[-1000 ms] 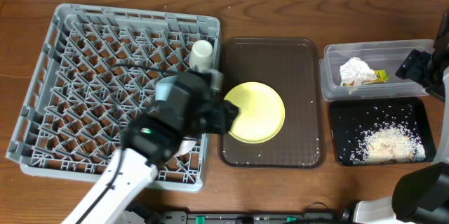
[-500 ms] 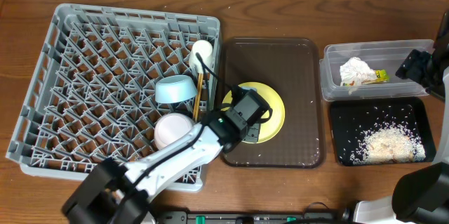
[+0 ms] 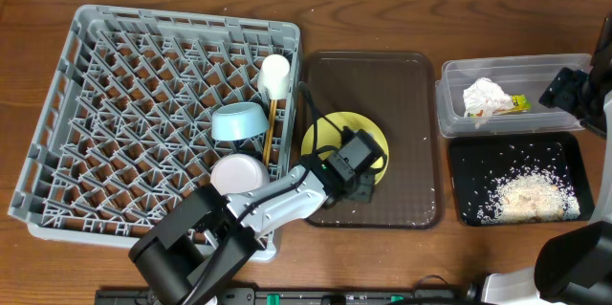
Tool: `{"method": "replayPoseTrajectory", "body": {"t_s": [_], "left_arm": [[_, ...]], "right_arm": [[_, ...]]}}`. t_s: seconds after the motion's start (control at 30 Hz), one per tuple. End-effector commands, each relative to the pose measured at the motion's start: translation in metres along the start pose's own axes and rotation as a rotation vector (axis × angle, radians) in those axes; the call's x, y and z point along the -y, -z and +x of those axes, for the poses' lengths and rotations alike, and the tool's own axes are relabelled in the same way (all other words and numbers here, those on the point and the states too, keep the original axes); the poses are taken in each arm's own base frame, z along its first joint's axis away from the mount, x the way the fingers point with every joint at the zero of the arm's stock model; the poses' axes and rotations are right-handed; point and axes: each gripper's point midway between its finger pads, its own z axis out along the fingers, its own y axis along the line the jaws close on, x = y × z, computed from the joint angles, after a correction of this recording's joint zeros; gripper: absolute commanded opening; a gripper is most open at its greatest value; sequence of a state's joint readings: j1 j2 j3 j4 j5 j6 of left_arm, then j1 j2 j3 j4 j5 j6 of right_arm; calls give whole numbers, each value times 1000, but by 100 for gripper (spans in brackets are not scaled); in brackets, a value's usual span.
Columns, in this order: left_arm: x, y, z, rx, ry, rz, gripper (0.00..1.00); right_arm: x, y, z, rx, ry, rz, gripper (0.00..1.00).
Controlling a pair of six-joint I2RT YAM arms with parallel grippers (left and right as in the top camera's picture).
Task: Sort waste into correct bins and load items into the dishwasher rack
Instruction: 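Move the left gripper back over the yellow plate on the tray, then lower the left gripper and grip the yellow plate's edge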
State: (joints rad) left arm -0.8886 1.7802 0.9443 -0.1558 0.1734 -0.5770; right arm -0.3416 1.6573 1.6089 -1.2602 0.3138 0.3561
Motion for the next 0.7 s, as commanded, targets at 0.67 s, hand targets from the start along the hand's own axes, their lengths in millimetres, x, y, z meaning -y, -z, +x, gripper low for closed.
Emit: {"method": "replayPoseTrajectory", "body": {"t_s": [0.67], "left_arm": [[-66, 101, -57, 264, 38, -323, 44]], "right_arm": [[7, 5, -3, 20, -30, 7, 99]]}}
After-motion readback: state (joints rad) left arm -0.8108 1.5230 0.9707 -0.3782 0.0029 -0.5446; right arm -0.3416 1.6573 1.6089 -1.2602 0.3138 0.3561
